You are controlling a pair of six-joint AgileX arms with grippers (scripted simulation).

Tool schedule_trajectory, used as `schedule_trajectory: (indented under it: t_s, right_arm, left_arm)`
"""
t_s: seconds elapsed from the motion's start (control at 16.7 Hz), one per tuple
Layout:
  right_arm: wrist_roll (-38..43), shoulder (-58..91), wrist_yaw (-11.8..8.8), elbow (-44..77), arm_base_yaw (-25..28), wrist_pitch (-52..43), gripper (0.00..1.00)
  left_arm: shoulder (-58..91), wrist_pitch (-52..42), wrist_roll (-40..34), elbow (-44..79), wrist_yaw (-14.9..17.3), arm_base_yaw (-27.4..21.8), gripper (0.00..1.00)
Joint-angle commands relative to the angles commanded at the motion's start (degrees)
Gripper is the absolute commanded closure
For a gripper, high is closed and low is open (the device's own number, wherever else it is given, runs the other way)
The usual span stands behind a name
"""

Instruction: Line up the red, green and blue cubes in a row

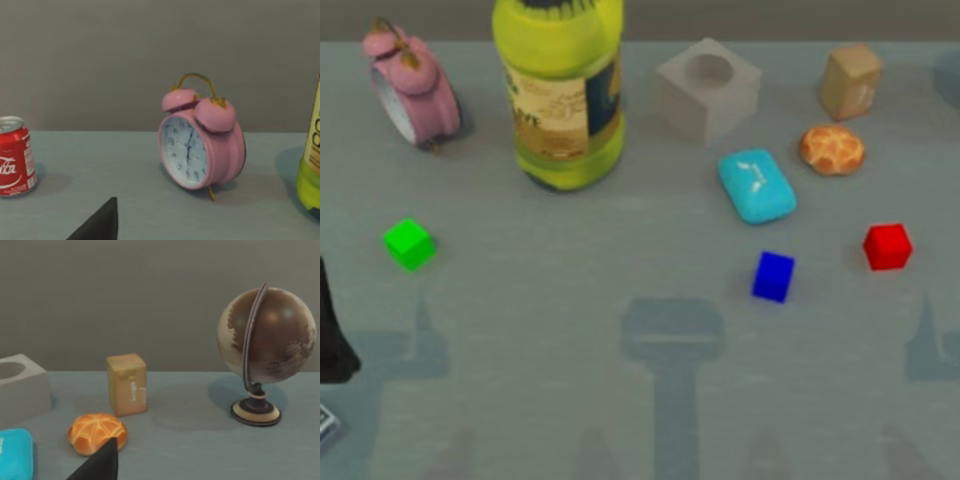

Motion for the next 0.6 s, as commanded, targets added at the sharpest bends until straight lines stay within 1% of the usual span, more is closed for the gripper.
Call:
schedule_trajectory:
  t_s: [0.18,0.3,0.42,0.6]
  right_arm:
    - [0.06,0.57,0.08,0.57,-0.02,-0.33,0.00]
    - [0.32,3.53,0.35,3.49,0.02,-2.13,0.00]
    - [0.67,8.94,0.63,8.54,0.30,-5.37,0.00]
    - [1.22,21.36,0.81,19.13,1.32,-12.47,0.00]
  left_arm:
    - [0.00,0.00,0.00,0.00,0.00,0.00,0.00]
    - [0.00,0.00,0.00,0.00,0.00,0.00,0.00]
    - [0.00,0.00,0.00,0.00,0.00,0.00,0.00]
    - [0.00,0.00,0.00,0.00,0.00,0.00,0.00]
